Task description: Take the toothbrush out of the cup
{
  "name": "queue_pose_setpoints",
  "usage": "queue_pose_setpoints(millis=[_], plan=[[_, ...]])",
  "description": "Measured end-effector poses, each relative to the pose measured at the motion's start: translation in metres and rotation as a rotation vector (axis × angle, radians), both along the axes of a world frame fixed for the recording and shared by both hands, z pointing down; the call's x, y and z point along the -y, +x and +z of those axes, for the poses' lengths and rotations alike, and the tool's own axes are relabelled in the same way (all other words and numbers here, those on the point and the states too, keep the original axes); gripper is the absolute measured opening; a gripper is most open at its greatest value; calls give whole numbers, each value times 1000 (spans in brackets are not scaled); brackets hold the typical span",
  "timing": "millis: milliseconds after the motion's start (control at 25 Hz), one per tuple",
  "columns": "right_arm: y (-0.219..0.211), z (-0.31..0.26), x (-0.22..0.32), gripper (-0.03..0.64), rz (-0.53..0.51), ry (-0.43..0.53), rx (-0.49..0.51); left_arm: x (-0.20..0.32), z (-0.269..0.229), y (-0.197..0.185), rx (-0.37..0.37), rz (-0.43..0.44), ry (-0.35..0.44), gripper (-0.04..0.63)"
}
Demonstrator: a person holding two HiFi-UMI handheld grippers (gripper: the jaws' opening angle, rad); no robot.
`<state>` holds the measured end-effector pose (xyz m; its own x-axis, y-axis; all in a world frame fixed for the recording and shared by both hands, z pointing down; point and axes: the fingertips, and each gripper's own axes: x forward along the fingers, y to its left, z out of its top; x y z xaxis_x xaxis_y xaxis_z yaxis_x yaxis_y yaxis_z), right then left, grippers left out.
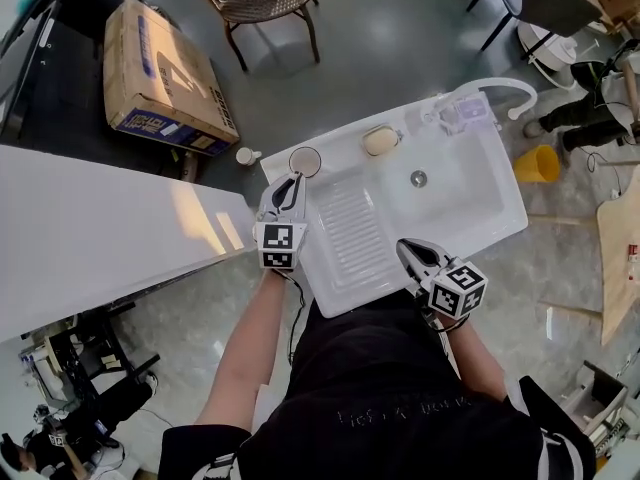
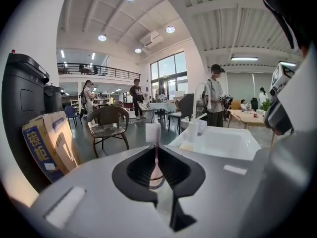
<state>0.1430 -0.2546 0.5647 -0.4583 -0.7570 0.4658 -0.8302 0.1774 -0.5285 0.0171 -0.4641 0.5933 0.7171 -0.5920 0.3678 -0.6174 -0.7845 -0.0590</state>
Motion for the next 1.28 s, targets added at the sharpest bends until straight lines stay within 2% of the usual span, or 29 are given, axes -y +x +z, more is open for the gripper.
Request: queue_pose_setpoints(millis=[320,720,920,1280], plan=[[-7,-4,-1,12,-29,11,-4,-7,-24,-5,-46,-5,26,25],[-18,-8,4,12,-66,33,-13,-15,-62,-27,-147,-76,48,25],[-22,-13,9,12,-92,53,-25,-20,-73,-44,-140,-96,71,25],[-33,-13,16,12,-134,61,-33,-41,-80,-76,-160,-140,58,25]])
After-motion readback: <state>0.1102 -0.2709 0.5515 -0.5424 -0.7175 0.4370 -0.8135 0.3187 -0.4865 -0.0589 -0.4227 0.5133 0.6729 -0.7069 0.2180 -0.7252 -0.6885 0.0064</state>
